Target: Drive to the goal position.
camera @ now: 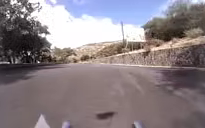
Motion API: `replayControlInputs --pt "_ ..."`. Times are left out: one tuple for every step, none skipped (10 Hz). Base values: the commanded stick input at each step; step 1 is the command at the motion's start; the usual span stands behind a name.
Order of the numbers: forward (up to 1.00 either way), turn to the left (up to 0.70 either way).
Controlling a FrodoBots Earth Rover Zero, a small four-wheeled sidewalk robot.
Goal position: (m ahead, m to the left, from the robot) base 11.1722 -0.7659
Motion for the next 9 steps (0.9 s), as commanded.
replayControlInputs --pt "0.7 0.0" --pt "0.7 0.0" --pt "0.7 0.0" --pt "0.7 0.0" --pt "0.7 0.0" --pt "0.7 0.0" --pt "0.7 0.0" --pt "0.7 0.0" --pt "0.7 0.0"
